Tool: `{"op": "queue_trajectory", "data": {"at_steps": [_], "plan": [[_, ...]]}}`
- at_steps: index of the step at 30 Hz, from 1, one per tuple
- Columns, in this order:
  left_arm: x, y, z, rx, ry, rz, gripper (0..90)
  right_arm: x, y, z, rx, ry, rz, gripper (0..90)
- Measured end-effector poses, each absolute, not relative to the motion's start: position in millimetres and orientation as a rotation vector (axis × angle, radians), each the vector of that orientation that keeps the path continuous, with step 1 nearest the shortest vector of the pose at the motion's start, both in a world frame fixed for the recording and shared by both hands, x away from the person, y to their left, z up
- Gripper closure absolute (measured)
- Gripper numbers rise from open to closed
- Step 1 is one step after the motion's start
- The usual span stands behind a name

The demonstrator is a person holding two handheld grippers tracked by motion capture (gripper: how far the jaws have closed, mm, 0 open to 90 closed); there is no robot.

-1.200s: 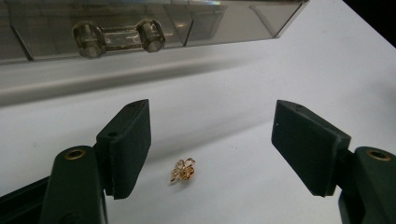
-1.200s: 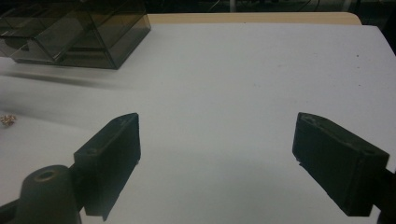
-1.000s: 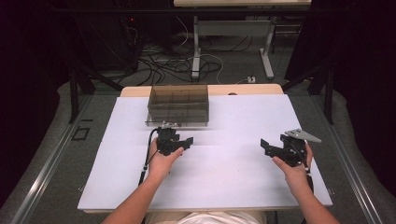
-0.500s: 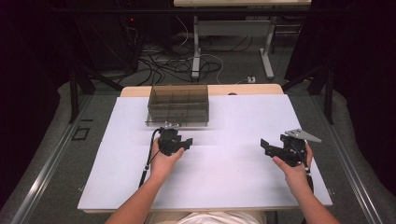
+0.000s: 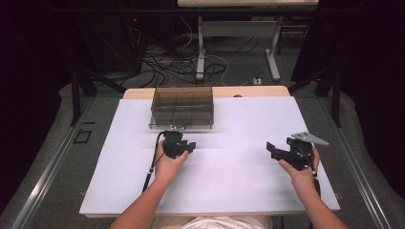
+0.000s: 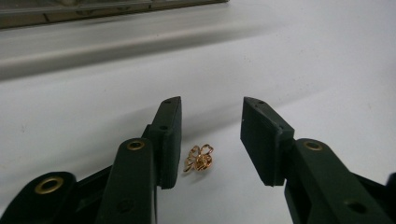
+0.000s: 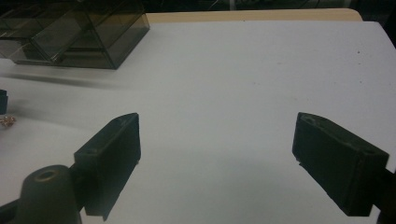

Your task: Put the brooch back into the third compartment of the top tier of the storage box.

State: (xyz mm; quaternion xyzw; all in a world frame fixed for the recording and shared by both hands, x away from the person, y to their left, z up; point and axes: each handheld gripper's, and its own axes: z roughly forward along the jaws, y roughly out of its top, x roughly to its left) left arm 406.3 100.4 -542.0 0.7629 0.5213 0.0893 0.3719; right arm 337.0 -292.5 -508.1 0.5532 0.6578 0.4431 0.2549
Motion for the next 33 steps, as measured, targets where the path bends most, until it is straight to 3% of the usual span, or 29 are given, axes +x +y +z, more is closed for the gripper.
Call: {"op": "queue_trajectory", "data": {"at_steps": [33], "plan": [[410.5, 96.2, -548.8, 1.998, 1.436, 0.209, 77.5, 338.4, -293.0, -510.1, 1.511, 1.789, 1.212, 15.1]]}}
